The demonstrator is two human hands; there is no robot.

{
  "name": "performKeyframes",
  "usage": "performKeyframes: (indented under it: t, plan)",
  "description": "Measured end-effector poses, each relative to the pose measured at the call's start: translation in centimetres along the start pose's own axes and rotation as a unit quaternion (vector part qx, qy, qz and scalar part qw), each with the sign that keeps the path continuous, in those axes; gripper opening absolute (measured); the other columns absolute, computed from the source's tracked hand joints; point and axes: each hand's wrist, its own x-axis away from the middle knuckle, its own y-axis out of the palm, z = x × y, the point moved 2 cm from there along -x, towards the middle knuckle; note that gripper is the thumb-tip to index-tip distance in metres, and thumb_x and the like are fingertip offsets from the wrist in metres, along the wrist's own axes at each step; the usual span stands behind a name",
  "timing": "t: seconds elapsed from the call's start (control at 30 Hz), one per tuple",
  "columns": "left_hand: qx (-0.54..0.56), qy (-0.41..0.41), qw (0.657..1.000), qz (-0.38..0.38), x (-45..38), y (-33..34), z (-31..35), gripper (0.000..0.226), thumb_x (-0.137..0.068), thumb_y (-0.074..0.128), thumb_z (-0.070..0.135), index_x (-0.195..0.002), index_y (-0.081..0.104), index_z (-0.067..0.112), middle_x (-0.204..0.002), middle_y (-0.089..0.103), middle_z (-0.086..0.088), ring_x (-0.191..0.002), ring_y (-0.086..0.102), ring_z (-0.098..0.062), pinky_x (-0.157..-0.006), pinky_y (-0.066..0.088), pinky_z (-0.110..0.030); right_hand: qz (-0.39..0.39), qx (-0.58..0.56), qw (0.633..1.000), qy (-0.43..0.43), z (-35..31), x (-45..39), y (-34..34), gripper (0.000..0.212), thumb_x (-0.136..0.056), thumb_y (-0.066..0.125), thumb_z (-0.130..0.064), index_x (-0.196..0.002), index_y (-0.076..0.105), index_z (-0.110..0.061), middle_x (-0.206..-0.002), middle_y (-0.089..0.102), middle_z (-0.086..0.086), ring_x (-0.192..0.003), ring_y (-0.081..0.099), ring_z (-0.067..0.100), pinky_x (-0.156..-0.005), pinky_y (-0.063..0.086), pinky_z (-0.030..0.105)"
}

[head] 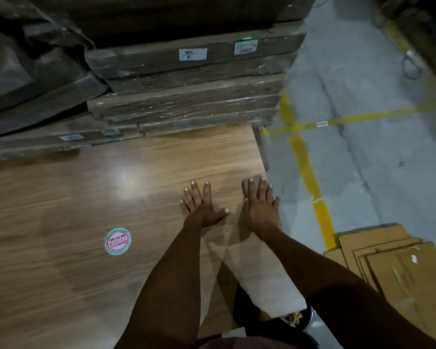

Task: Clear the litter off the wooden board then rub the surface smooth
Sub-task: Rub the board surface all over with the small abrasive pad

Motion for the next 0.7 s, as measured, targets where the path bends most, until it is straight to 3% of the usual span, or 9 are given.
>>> performKeyframes:
  t: [0.17, 0.27, 0.37, 0.43, 0.5, 0.57, 0.63, 0.7]
  plan:
    - [-0.015, 0.054, 0.998, 0.040, 0.9, 0.1, -1.0, 0.110, -0.088, 0.057, 0.073, -0.157, -0.022, 0.039, -0.154, -0.050, -0.004, -0.146, -0.040, -0.033, -0.120, -0.016, -0.053, -0.063, 0.029, 0.997, 0.038, -1.2, 6.0, 1.7, 0.068, -0.109, 0.033, -0.027, -0.164, -0.008, -0.024, -0.171, -0.010, 0.020, -0.157, 0.001, 0.044, -0.123, 0.014, 0.059]
    - [-0.006, 0.075, 0.995, 0.057, 1.9, -0.7, -2.3, 0.097, -0.092, 0.062, 0.058, -0.163, 0.000, 0.033, -0.167, -0.027, -0.004, -0.155, -0.019, -0.032, -0.124, 0.002, -0.052, -0.103, 0.059, 0.993, 0.014, -3.2, 8.4, 1.4, 0.074, -0.106, 0.037, -0.013, -0.164, -0.009, -0.016, -0.168, -0.008, 0.029, -0.155, 0.007, 0.050, -0.123, 0.018, 0.056]
    - [0.045, 0.095, 0.993, 0.056, 3.5, 0.0, -4.6, 0.083, -0.098, 0.061, 0.047, -0.164, 0.016, 0.024, -0.172, -0.009, -0.001, -0.158, -0.009, -0.029, -0.125, 0.014, -0.050, -0.115, 0.055, 0.992, 0.000, -4.8, 10.5, 0.7, 0.067, -0.106, 0.039, -0.013, -0.163, 0.005, -0.008, -0.166, 0.007, 0.033, -0.150, 0.024, 0.052, -0.121, 0.027, 0.052]
    - [0.055, 0.104, 0.992, 0.054, 5.0, 1.4, -6.5, 0.079, -0.099, 0.061, 0.042, -0.163, 0.019, 0.021, -0.172, -0.003, 0.000, -0.158, -0.006, -0.028, -0.125, 0.014, -0.047, -0.118, -0.002, 0.993, 0.005, -5.5, 11.3, 0.5, 0.056, -0.106, 0.044, -0.019, -0.158, 0.026, -0.009, -0.160, 0.029, 0.030, -0.141, 0.043, 0.046, -0.114, 0.039, 0.047]
    - [0.072, 0.115, 0.989, 0.052, 7.0, 2.9, -7.9, 0.076, -0.100, 0.061, 0.039, -0.162, 0.022, 0.021, -0.172, -0.001, 0.001, -0.158, -0.005, -0.028, -0.125, 0.014, -0.046, -0.123, -0.078, 0.989, 0.017, -6.4, 12.4, -0.2, 0.043, -0.104, 0.049, -0.029, -0.144, 0.048, -0.012, -0.141, 0.054, 0.024, -0.125, 0.059, 0.040, -0.103, 0.050, 0.044]
    - [0.122, 0.120, 0.984, 0.045, 8.9, 4.0, -8.8, 0.066, -0.102, 0.059, 0.033, -0.160, 0.030, 0.018, -0.171, 0.005, -0.001, -0.158, -0.003, -0.029, -0.124, 0.015, -0.043, -0.121, -0.180, 0.975, 0.045, -6.9, 13.5, -0.9, 0.047, -0.096, 0.050, -0.043, -0.130, 0.063, -0.013, -0.124, 0.068, 0.020, -0.114, 0.066, 0.039, -0.095, 0.055, 0.041]
    - [0.186, 0.120, 0.974, 0.043, 11.0, 4.5, -9.2, 0.048, -0.106, 0.053, 0.027, -0.152, 0.045, 0.014, -0.169, 0.019, -0.005, -0.158, 0.007, -0.030, -0.121, 0.020, -0.037, -0.120, -0.314, 0.938, 0.083, -7.2, 15.1, -1.5, 0.047, -0.089, 0.053, -0.044, -0.117, 0.070, -0.010, -0.111, 0.074, 0.018, -0.104, 0.072, 0.036, -0.087, 0.060, 0.041]
    - [0.268, 0.112, 0.956, 0.051, 13.5, 4.1, -9.1, 0.037, -0.108, 0.050, 0.029, -0.142, 0.056, 0.017, -0.158, 0.044, -0.006, -0.150, 0.033, -0.028, -0.114, 0.031, -0.031, -0.123, -0.443, 0.880, 0.116, -7.7, 17.1, -2.2, 0.031, -0.097, 0.057, -0.042, -0.108, 0.070, -0.016, -0.101, 0.076, 0.013, -0.090, 0.075, 0.031, -0.074, 0.060, 0.038]
